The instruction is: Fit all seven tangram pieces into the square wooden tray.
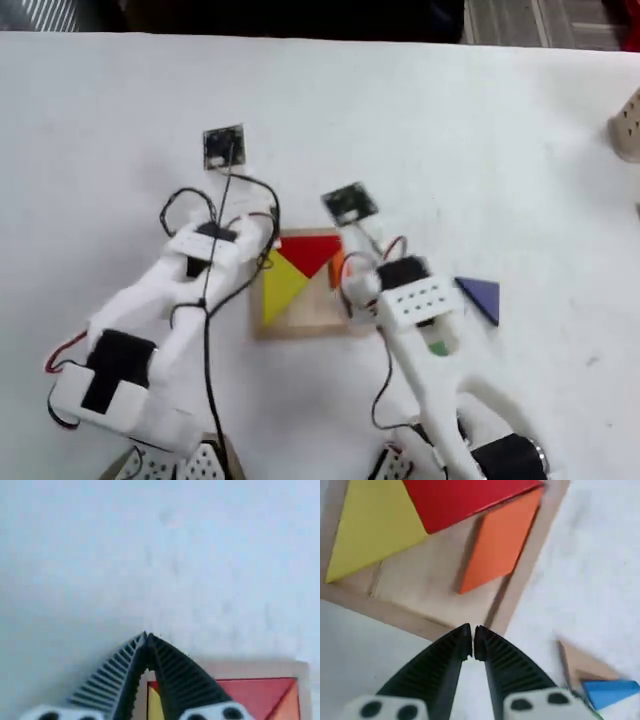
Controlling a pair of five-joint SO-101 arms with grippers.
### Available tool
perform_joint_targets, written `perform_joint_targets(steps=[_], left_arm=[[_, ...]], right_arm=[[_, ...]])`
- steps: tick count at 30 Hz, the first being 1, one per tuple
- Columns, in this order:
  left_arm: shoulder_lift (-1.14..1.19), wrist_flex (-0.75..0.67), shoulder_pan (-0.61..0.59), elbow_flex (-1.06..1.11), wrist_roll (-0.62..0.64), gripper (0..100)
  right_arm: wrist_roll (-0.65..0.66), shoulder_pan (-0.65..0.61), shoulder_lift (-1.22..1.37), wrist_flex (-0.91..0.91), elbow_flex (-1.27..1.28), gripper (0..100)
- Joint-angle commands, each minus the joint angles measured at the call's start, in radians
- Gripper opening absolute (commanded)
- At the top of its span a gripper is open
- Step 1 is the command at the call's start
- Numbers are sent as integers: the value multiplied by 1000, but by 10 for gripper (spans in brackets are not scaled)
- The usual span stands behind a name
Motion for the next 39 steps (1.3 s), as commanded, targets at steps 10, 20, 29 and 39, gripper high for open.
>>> perform_joint_targets(steps=[10, 20, 29, 39], left_arm=[[-5, -26, 15, -5, 6, 23], [-5, -26, 15, -5, 6, 23], [-5, -26, 15, -5, 6, 23], [-10, -18, 31, 0, -57, 23]], right_arm=[[-17, -18, 74, -199, 35, 19], [-17, 12, 278, -179, -143, 19], [-8, 101, 262, -133, -176, 19], [-8, 226, 67, 67, -167, 19]])
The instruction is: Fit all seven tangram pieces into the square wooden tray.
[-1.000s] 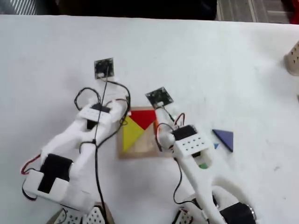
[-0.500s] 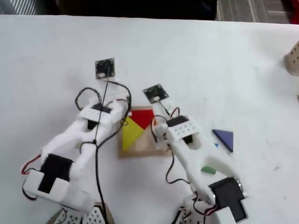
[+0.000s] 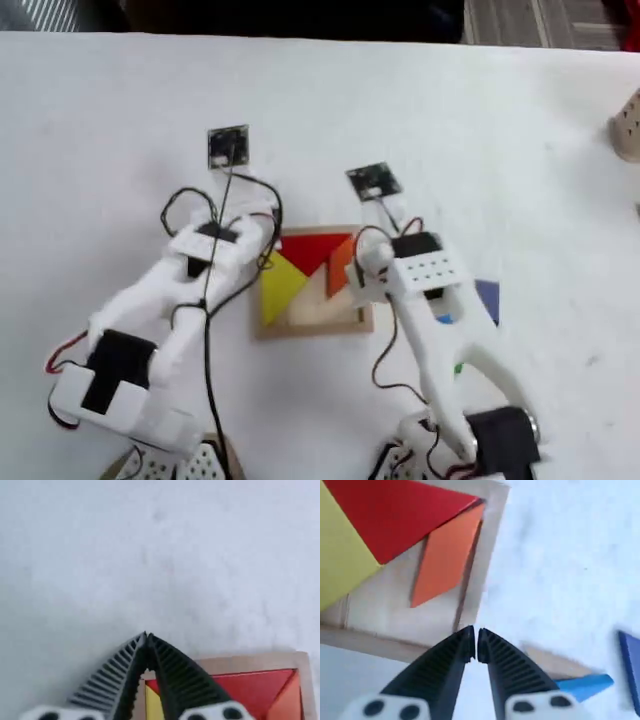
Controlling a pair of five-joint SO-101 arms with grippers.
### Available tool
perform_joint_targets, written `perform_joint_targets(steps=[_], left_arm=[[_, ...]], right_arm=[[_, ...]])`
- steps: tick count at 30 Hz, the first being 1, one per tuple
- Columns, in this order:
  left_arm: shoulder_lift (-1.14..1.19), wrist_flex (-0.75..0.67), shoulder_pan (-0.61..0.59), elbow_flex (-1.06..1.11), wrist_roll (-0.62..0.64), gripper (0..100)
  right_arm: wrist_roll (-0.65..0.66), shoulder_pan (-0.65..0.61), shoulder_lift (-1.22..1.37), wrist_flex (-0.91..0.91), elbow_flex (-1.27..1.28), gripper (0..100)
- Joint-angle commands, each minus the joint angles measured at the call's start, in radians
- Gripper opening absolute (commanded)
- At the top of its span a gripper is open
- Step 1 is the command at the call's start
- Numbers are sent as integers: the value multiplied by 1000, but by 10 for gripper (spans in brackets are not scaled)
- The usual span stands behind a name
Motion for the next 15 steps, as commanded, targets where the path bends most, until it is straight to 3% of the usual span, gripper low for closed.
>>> perform_joint_targets(steps=[1, 8, 15], left_arm=[[-8, -18, 27, 0, -12, 23], [-5, -18, 28, 0, -12, 23], [-4, -18, 28, 0, -12, 23]], right_arm=[[6, 50, -58, -10, 18, 19], [8, -25, -64, -44, 63, 19], [-5, -260, -68, -76, 61, 19]])
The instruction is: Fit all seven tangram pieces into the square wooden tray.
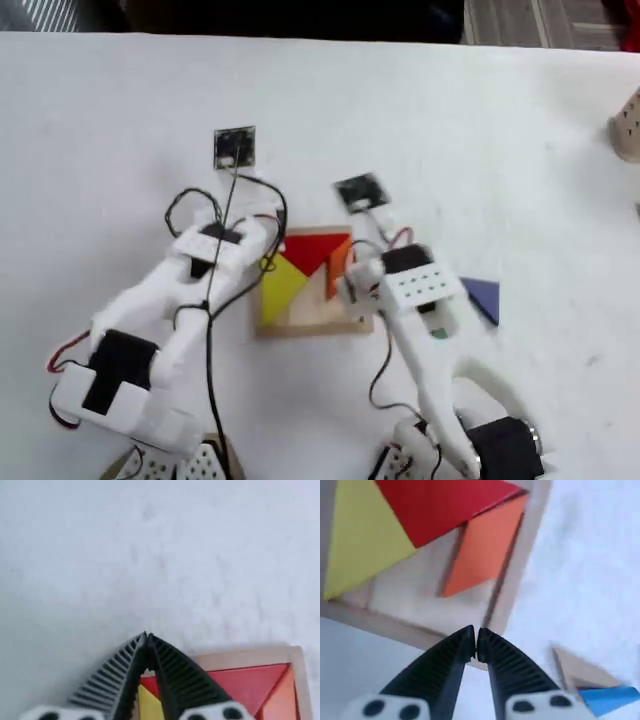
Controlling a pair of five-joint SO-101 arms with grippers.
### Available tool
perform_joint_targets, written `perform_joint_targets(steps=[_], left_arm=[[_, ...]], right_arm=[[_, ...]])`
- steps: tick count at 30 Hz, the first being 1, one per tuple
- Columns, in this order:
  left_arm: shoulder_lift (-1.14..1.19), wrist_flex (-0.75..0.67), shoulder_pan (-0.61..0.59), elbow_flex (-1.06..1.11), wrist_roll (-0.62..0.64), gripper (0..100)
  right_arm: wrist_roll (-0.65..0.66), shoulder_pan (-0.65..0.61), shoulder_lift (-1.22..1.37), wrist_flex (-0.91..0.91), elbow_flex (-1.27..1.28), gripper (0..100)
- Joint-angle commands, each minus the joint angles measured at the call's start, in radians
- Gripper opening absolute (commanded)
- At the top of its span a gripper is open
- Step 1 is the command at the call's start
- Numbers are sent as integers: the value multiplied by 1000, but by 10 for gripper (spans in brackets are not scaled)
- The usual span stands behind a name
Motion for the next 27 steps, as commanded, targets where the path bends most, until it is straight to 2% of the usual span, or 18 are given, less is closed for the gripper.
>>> perform_joint_targets(steps=[1, 5, 14, 17, 22, 27], left_arm=[[-4, -18, 12, 0, -9, 23], [-4, -18, 12, 0, -9, 23], [-4, -18, 12, 0, -9, 23], [-4, -18, 12, 0, -9, 23], [-4, -18, 12, 0, -9, 23], [-4, -18, 12, 0, -9, 23]], right_arm=[[-25, -113, -27, -68, -9, 19], [-158, -117, 5, -186, 6, 19], [-164, 19, 180, -317, 0, 19], [-163, 58, 183, -289, -15, 19], [-161, 53, 183, -205, -74, 19], [-66, 71, 182, -96, -149, 19]])
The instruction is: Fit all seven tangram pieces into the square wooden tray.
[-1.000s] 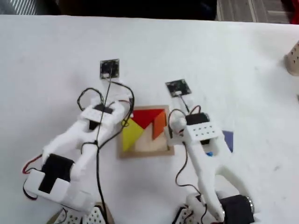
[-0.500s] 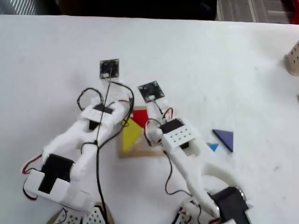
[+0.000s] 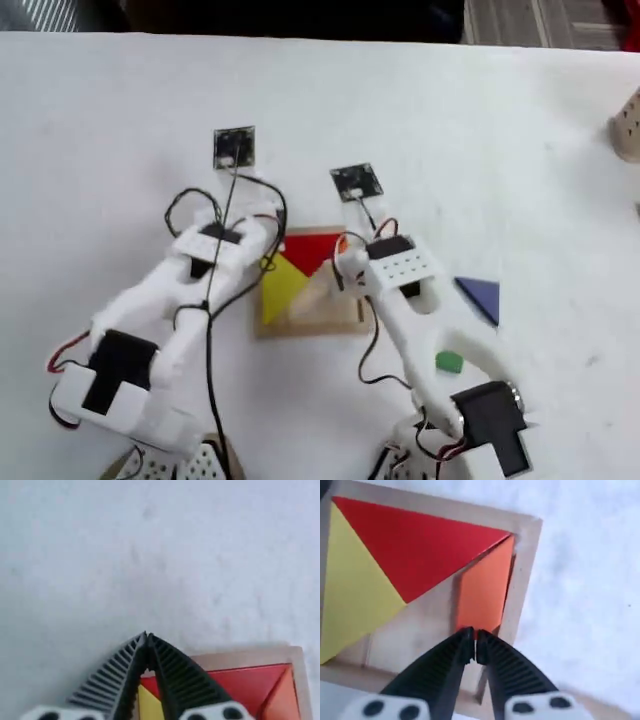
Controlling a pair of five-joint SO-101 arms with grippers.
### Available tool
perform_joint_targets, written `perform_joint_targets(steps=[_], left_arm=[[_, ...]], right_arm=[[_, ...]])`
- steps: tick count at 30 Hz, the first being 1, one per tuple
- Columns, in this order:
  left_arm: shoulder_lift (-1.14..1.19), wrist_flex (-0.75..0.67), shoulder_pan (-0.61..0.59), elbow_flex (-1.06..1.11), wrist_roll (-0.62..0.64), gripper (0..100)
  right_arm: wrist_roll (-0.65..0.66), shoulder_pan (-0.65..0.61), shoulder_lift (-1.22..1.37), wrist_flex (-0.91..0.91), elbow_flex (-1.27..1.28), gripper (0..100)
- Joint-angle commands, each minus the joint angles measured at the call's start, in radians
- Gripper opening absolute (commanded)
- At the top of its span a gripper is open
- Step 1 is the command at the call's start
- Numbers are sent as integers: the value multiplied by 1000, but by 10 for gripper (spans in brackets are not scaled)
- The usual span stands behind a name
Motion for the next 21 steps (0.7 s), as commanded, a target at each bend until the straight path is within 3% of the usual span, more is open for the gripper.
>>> perform_joint_targets(steps=[1, 7, 14, 21], left_arm=[[-4, -18, 13, 0, -9, 23], [-4, -18, 12, 0, -9, 23], [-4, -20, 10, 0, -9, 23], [-4, -18, 7, 0, -9, 23]], right_arm=[[44, 39, -7, 85, -83, 19], [44, 107, -73, 159, -83, 19], [43, 15, -79, 159, 3, 160], [52, 15, -77, 79, 69, 160]])
